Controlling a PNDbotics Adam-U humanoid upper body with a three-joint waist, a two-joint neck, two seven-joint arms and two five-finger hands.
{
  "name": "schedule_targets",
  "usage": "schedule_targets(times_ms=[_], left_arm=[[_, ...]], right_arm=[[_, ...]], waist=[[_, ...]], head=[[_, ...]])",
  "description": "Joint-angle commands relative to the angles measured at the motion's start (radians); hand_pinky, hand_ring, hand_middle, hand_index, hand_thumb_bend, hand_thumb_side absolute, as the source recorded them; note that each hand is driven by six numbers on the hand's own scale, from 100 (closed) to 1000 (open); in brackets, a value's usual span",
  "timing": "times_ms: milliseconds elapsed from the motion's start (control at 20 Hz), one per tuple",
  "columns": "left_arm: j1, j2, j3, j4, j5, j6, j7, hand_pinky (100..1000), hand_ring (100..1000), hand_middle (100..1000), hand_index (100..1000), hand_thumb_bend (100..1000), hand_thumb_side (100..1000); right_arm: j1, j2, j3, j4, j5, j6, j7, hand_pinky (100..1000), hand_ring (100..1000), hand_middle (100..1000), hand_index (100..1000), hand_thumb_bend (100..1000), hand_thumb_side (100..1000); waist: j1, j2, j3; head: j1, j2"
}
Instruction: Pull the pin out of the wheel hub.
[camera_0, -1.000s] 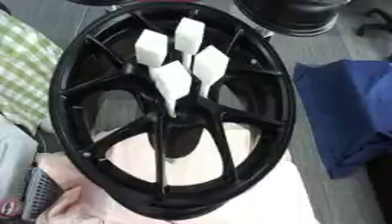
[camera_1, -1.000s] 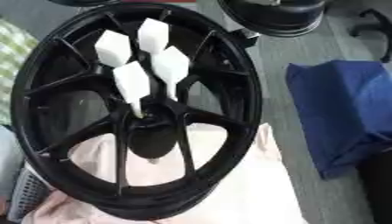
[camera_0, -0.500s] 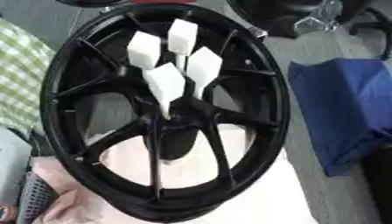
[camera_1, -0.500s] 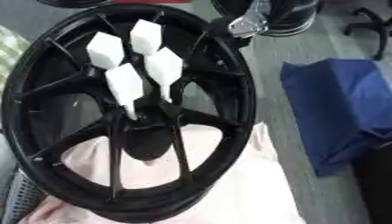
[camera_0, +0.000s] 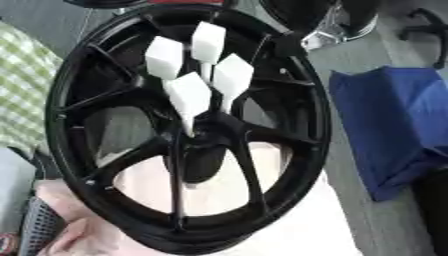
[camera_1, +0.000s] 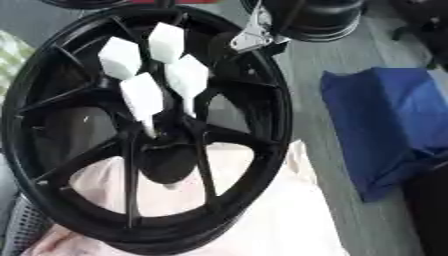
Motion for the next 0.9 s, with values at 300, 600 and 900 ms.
schedule_targets(times_ms=[300,600,900], left_arm=[[-0.013,0.026,0.001,-0.016,0.003,-0.001,-0.004,703,761,611,683,333,731],[-0.017,0.025,0.000,-0.015,0.004,-0.001,-0.007,704,762,612,683,331,732],[-0.019,0.022,-0.001,-0.014,0.006,-0.001,-0.012,705,762,612,683,327,736]], right_arm=[[-0.028,0.007,0.026,0.029,0.000,-0.022,0.000,858,808,676,822,302,267],[-0.027,0.015,0.047,0.047,0.009,-0.037,0.000,840,755,622,808,305,260],[-0.006,0.011,0.032,0.060,0.013,-0.038,0.000,833,735,631,796,306,263]], waist=[[0.001,-0.003,0.009],[0.000,-0.001,0.013],[-0.002,0.003,0.017]], head=[[0.002,-0.006],[0.004,-0.003],[0.010,-0.001]])
